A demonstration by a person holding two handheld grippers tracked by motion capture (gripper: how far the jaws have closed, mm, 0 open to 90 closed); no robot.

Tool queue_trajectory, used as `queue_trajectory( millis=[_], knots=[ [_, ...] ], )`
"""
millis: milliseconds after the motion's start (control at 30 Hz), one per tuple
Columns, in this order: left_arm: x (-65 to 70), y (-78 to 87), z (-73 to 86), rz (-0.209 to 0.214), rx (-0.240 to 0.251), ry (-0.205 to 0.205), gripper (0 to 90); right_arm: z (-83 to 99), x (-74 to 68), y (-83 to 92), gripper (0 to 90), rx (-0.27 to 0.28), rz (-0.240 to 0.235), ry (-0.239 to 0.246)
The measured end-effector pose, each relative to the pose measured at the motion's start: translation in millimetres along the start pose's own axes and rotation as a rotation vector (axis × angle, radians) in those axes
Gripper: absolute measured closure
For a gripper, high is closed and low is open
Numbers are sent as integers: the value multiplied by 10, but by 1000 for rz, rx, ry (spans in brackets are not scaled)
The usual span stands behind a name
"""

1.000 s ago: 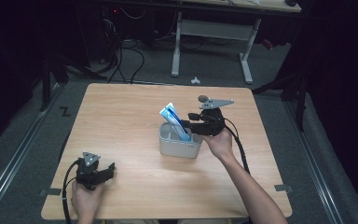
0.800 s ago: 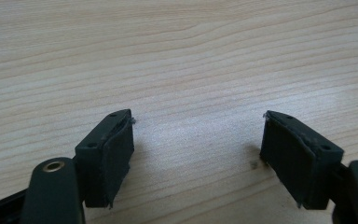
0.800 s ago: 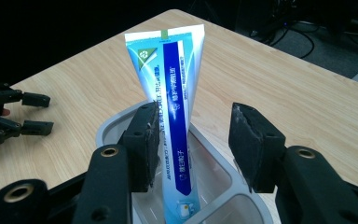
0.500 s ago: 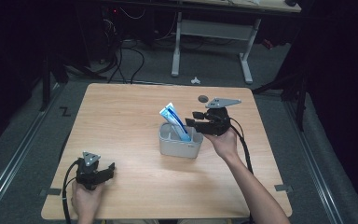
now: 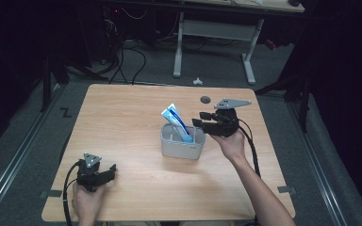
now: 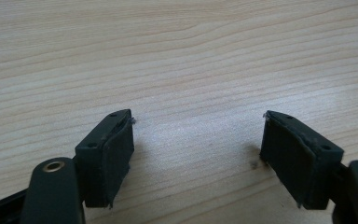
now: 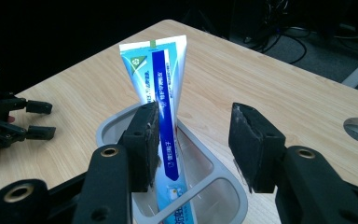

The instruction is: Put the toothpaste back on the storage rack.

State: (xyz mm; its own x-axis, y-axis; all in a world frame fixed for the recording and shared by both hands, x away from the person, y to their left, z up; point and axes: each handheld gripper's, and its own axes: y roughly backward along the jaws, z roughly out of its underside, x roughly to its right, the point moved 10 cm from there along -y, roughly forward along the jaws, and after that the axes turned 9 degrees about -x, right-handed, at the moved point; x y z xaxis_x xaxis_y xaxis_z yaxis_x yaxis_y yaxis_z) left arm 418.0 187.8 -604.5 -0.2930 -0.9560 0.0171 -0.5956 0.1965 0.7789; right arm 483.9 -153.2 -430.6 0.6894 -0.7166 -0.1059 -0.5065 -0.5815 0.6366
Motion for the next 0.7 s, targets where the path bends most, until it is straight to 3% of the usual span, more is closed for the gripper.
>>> queue_trajectory(
  millis=[700],
  knots=[
    [0,0,0,0,0,0,260,-7,10,182,537,35,-2,-7]
  ],
)
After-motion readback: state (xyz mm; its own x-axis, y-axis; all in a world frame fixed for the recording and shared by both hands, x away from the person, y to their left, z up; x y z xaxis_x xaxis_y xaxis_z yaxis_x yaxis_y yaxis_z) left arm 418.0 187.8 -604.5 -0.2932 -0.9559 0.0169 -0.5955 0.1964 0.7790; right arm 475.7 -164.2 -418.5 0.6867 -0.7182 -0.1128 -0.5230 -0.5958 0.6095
